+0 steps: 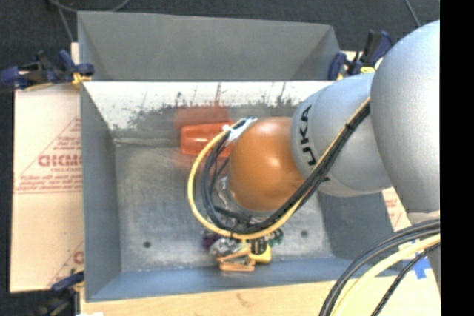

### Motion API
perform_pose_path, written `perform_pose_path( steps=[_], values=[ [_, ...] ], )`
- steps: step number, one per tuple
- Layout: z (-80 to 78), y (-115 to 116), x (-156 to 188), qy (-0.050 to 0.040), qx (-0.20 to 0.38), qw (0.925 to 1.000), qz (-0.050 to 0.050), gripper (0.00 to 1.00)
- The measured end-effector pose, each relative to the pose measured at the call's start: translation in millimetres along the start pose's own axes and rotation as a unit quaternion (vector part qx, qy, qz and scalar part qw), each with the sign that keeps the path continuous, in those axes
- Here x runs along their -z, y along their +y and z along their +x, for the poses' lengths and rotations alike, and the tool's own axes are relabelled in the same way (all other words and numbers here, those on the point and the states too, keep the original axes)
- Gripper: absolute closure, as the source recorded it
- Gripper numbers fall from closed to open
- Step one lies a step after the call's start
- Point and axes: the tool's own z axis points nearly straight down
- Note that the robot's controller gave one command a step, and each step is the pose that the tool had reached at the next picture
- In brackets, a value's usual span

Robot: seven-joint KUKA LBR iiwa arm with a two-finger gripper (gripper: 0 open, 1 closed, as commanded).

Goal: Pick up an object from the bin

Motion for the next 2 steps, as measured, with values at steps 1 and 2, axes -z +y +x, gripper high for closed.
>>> perform_pose_path(
  steps=[1, 2],
  values=[
    [-0.1, 0, 0, -0.0001, 0.000, 1.0000, 0.000, 1.00],
    [-3.8, 4, 165, -0.0121, 0.020, 0.9997, 0.001, 1.00]
  ],
)
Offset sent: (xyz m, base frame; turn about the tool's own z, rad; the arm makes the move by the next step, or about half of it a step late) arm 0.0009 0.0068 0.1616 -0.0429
